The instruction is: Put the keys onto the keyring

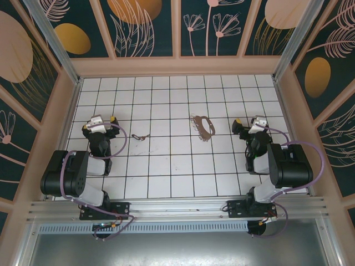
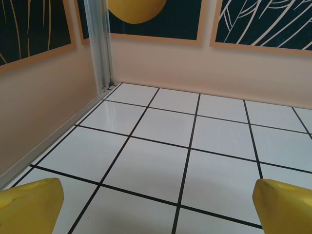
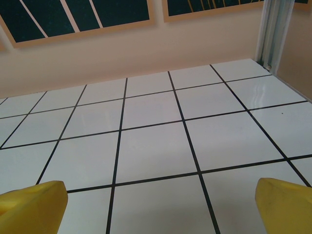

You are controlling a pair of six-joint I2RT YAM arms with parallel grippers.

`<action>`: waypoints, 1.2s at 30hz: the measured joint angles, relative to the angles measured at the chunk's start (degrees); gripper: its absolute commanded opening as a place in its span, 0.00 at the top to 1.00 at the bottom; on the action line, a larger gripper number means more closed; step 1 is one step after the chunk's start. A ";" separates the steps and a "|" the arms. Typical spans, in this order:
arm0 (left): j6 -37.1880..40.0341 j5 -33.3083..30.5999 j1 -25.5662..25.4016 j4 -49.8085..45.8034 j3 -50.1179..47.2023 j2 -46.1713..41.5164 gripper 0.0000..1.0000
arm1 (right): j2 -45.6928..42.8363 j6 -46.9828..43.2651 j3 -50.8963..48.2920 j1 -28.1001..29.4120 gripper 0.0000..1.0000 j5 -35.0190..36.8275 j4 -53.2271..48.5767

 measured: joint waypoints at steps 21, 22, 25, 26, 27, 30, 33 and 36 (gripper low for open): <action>0.00 1.86 0.00 -14.12 5.64 -7.30 0.01 | -3.69 -0.11 2.10 0.22 0.01 0.00 -5.18; -0.07 1.90 0.00 -15.15 5.64 -8.31 0.01 | -4.22 -0.37 2.10 0.46 0.01 0.28 -5.49; -0.83 1.95 0.00 -18.62 5.68 -11.39 0.01 | -6.27 -1.42 2.10 1.70 0.01 1.64 -7.19; -1.07 1.99 -0.02 -19.71 5.75 -12.26 0.01 | -7.10 -1.70 2.10 2.29 0.01 2.21 -8.15; -1.36 1.99 -0.04 -20.96 5.88 -13.20 0.01 | -8.07 -2.19 2.14 3.06 0.01 2.95 -9.22; -2.45 2.58 -0.33 -24.83 6.62 -16.17 0.01 | -11.06 -3.04 2.36 5.64 0.01 5.55 -12.70; -3.85 3.26 -1.22 -28.85 8.13 -19.65 0.01 | -14.99 -2.97 3.28 7.78 0.01 7.91 -16.96; -5.53 4.90 -2.82 -32.96 10.67 -23.21 0.01 | -19.56 -2.36 5.33 9.31 0.01 9.86 -22.64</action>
